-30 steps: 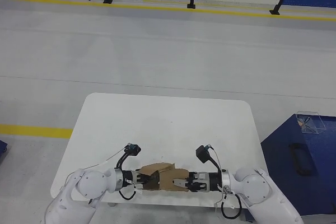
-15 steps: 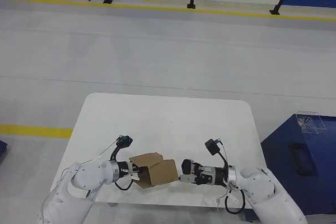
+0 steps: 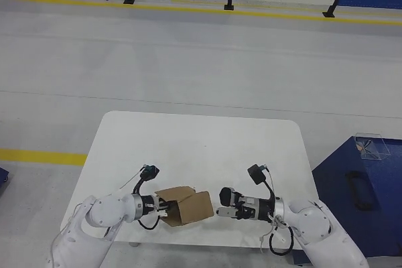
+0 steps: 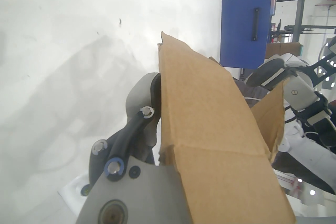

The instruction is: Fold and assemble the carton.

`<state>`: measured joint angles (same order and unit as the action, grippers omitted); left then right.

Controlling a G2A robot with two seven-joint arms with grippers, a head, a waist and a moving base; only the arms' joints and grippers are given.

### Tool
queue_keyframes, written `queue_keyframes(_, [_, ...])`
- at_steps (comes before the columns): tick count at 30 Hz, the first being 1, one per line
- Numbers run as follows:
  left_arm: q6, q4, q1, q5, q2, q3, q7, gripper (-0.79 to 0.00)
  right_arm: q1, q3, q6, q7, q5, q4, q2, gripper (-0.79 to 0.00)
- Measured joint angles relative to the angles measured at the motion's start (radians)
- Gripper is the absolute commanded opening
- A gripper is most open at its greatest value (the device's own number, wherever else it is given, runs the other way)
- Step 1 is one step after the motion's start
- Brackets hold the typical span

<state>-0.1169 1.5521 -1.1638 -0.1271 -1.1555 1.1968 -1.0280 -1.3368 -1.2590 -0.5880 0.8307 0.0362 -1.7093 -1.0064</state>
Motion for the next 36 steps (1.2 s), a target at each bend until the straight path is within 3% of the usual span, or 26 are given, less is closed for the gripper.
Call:
queue_keyframes(5, [-0.211,-0.216,0.120,0.499,-0.036,-0.020,-0.090,-0.785,-0.089,-0.101,-0.036,-0.096,-0.099,-0.052,0.014,0.000])
queue_keyframes(8, [-0.305,-0.359,0.197,0.638,-0.063,-0.088,-0.138,-0.785,-0.144,-0.157,-0.026,-0.145,-0.114,-0.070,0.020,0.000])
queue_keyframes(14, [-0.352,-0.531,0.285,0.780,-0.104,-0.192,-0.228,-0.785,-0.169,-0.173,0.024,-0.143,-0.132,-0.087,0.023,0.000])
queue_keyframes(22, [-0.347,-0.523,0.278,0.771,-0.104,-0.188,-0.208,-0.785,-0.170,-0.174,0.029,-0.164,-0.135,-0.087,0.022,0.000])
queue_keyframes(26, [-0.307,-0.487,0.246,0.809,-0.104,-0.168,-0.117,-0.785,-0.164,-0.218,0.032,-0.226,-0.065,-0.063,0.023,0.000])
queue_keyframes(32, [-0.239,-0.442,0.216,0.823,-0.105,-0.180,-0.141,-0.785,-0.152,-0.179,0.110,-0.380,-0.316,-0.038,0.010,0.000])
queue_keyframes(36, [-0.147,-0.409,0.194,0.771,-0.103,-0.194,-0.126,-0.785,-0.114,-0.114,0.135,-0.387,-0.383,0.001,0.001,0.000])
